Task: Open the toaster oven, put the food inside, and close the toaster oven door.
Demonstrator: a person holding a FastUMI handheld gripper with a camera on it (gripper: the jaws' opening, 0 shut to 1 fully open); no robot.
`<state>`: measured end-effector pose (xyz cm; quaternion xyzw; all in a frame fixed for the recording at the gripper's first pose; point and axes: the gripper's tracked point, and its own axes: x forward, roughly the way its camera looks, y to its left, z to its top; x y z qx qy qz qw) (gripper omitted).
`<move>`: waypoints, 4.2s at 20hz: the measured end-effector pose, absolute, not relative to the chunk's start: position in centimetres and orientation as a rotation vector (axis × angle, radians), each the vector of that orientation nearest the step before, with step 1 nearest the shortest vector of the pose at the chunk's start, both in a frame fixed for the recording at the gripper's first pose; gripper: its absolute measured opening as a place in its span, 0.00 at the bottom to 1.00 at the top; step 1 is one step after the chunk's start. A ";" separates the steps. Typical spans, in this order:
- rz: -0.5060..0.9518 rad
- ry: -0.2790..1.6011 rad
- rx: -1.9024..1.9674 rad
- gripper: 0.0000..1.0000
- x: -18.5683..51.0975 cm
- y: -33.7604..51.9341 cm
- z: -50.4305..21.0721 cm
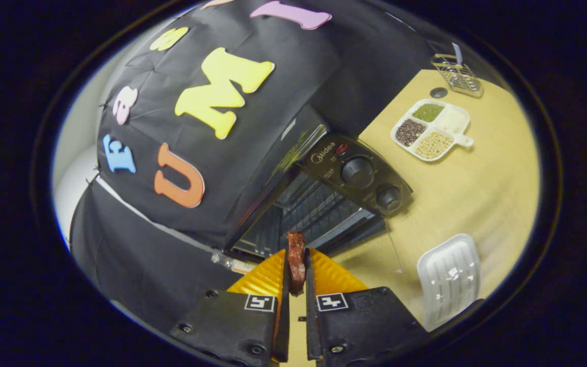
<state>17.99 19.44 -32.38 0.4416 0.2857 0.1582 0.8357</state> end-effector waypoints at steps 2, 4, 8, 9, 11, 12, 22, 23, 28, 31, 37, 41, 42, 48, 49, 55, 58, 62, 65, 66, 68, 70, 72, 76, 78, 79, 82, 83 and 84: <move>0.247 0.540 1.012 0.16 20.1 20.2 -33.1; 0.171 0.499 1.069 0.16 21.7 21.1 -33.8; 0.082 0.446 1.162 0.17 25.3 23.4 -35.1; 0.056 0.432 1.169 0.16 26.2 23.7 -35.4; 0.034 0.408 1.164 0.16 27.8 24.7 -35.5; 0.031 0.398 1.160 0.16 28.4 25.3 -35.5; -0.028 0.501 0.887 0.25 29.0 26.8 -38.8; -0.032 0.510 0.848 0.28 29.0 27.3 -39.2; -0.047 0.550 0.563 0.44 29.1 26.1 -40.0; -0.045 0.544 0.369 0.65 28.5 24.8 -39.7; -0.001 0.541 0.249 0.94 25.3 23.8 -37.6; 0.025 0.539 0.153 0.95 22.4 22.7 -34.6; 0.035 0.545 0.137 0.95 21.6 22.6 -33.8; 0.087 0.536 0.002 0.95 16.8 20.6 -28.6; 0.094 0.537 -0.008 0.95 16.1 20.3 -28.1; 0.131 0.591 -0.047 0.95 10.3 19.2 -28.0; 0.156 0.645 -0.069 0.95 6.5 19.0 -30.5; 0.164 0.764 -0.056 0.95 2.3 18.6 -35.9; 0.157 0.829 -0.065 0.95 0.9 18.5 -39.3; 0.160 0.846 -0.070 0.95 0.8 18.8 -40.3; 0.168 0.873 -0.074 0.95 1.0 19.5 -41.9; 0.180 0.886 -0.086 0.95 1.7 20.5 -43.1; 0.191 0.893 -0.103 0.95 2.5 21.5 -44.1; 0.198 0.917 -0.117 0.95 4.0 22.9 -46.1; 0.186 0.923 -0.124 0.95 4.8 22.8 -46.8; 0.183 0.927 -0.130 0.95 5.2 22.9 -47.1; 0.173 0.935 -0.125 0.95 6.1 22.9 -47.7; 0.168 0.935 -0.126 0.95 6.3 22.8 -47.7; 0.167 0.936 -0.120 0.95 6.5 22.8 -47.7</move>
